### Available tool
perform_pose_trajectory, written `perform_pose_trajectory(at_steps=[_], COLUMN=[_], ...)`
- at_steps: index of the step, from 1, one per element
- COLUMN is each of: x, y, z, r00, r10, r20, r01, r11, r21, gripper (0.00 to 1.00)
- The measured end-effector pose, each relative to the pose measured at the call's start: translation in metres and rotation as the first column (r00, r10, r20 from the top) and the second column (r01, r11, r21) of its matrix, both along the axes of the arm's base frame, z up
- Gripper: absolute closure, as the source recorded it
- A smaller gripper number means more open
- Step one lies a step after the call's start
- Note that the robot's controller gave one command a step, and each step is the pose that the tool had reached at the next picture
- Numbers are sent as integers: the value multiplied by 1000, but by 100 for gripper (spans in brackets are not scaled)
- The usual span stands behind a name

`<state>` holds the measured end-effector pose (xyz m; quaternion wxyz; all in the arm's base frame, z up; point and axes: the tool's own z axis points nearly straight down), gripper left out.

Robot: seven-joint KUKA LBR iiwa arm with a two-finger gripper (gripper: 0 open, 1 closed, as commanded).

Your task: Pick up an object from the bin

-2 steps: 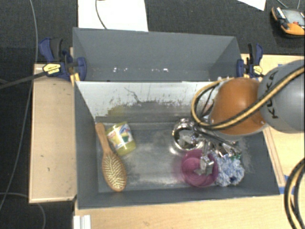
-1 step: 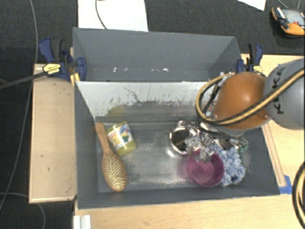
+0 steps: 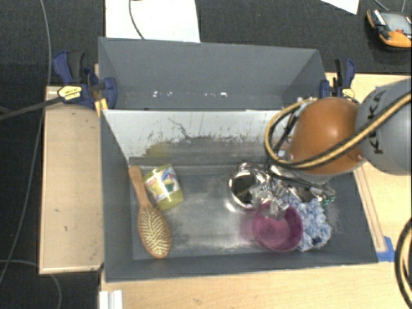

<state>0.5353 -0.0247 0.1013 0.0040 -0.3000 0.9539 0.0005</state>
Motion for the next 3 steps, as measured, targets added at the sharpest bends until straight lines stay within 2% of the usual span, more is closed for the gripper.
perform_pose_trajectory(at_steps=[1, 2, 3], x=[0, 22, -5], y=[2, 19, -3], z=[0, 103, 9], r00=[999, 1000, 1000], r10=[50, -3, 26], r20=[2, 2, -17], r01=[-50, 3, -26], r11=[999, 1000, 1000], r21=[0, 1, 4], gripper=[100, 100, 100])
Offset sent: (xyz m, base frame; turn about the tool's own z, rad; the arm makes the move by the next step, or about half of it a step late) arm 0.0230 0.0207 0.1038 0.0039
